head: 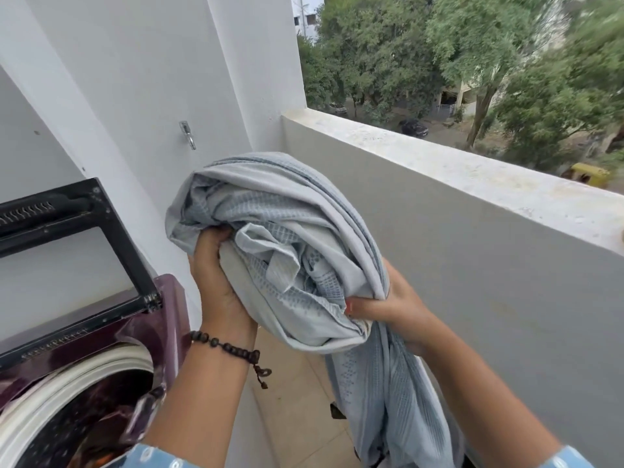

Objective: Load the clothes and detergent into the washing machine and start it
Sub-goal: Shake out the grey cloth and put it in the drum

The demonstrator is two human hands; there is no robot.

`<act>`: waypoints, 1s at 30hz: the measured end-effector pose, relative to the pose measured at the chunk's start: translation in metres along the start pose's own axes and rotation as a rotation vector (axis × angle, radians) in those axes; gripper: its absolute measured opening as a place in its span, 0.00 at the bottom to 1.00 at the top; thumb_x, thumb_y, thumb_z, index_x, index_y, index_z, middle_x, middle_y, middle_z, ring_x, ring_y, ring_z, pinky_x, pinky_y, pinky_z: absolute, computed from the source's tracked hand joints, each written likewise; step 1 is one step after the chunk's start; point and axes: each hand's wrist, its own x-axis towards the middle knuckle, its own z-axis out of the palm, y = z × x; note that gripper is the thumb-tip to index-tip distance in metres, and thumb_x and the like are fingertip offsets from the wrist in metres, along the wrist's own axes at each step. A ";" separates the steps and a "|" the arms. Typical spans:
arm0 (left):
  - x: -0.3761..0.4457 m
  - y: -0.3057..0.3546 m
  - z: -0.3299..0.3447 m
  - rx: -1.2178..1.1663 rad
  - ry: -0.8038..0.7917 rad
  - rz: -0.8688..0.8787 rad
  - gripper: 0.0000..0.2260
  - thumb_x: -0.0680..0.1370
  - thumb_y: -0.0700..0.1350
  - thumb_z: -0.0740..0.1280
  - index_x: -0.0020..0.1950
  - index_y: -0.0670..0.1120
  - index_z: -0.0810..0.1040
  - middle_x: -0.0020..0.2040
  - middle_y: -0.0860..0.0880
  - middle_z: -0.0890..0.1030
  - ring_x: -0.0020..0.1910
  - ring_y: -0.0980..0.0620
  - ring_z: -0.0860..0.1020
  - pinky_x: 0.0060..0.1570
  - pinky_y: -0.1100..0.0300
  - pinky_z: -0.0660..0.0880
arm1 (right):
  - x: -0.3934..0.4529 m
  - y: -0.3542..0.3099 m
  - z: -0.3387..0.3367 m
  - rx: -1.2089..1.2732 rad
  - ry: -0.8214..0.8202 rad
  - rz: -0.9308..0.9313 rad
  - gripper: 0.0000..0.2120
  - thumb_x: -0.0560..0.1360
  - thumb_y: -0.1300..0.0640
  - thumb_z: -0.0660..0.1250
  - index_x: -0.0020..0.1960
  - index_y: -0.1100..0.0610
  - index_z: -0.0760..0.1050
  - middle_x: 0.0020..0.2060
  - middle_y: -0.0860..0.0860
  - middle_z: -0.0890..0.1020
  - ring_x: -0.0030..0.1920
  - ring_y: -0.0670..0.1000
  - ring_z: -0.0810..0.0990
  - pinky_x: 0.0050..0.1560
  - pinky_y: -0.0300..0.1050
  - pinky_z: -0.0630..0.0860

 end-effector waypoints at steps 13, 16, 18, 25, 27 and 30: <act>-0.034 0.050 -0.046 0.923 -0.456 -0.317 0.56 0.52 0.56 0.83 0.71 0.75 0.55 0.76 0.63 0.59 0.75 0.66 0.56 0.71 0.51 0.57 | 0.013 -0.050 -0.032 -0.462 0.017 -0.110 0.19 0.63 0.62 0.74 0.53 0.52 0.80 0.46 0.48 0.86 0.49 0.48 0.84 0.53 0.51 0.80; -0.043 0.032 -0.004 1.462 -0.761 -0.200 0.61 0.56 0.63 0.80 0.71 0.74 0.35 0.78 0.66 0.43 0.75 0.69 0.40 0.76 0.53 0.45 | 0.017 -0.054 -0.006 -0.785 -0.171 -0.174 0.18 0.65 0.59 0.74 0.54 0.50 0.80 0.44 0.44 0.83 0.47 0.43 0.82 0.49 0.49 0.78; -0.047 0.008 0.013 1.660 -0.886 -0.120 0.63 0.58 0.63 0.80 0.71 0.70 0.29 0.80 0.58 0.44 0.78 0.60 0.41 0.76 0.44 0.41 | 0.021 -0.060 0.007 -0.888 -0.275 -0.249 0.21 0.63 0.58 0.74 0.56 0.50 0.80 0.45 0.42 0.82 0.46 0.41 0.80 0.47 0.41 0.77; -0.040 -0.014 0.019 1.412 -0.584 0.199 0.48 0.61 0.48 0.80 0.72 0.65 0.55 0.46 0.52 0.83 0.42 0.51 0.82 0.45 0.49 0.79 | 0.010 -0.071 -0.005 -0.632 -0.248 -0.188 0.32 0.66 0.62 0.75 0.66 0.47 0.68 0.52 0.43 0.79 0.49 0.43 0.80 0.50 0.37 0.76; -0.037 -0.011 0.018 1.284 -0.500 0.230 0.44 0.60 0.49 0.80 0.70 0.61 0.60 0.45 0.51 0.83 0.42 0.51 0.82 0.45 0.48 0.79 | 0.004 -0.068 -0.017 -0.509 -0.261 -0.099 0.41 0.68 0.60 0.78 0.73 0.42 0.61 0.60 0.43 0.76 0.59 0.41 0.77 0.61 0.37 0.73; -0.028 -0.003 0.018 1.098 -0.364 0.266 0.39 0.62 0.46 0.78 0.69 0.55 0.64 0.47 0.47 0.82 0.42 0.49 0.82 0.46 0.54 0.79 | -0.002 -0.052 -0.029 -0.523 -0.289 0.006 0.54 0.63 0.48 0.81 0.76 0.37 0.49 0.70 0.35 0.66 0.70 0.36 0.65 0.72 0.41 0.63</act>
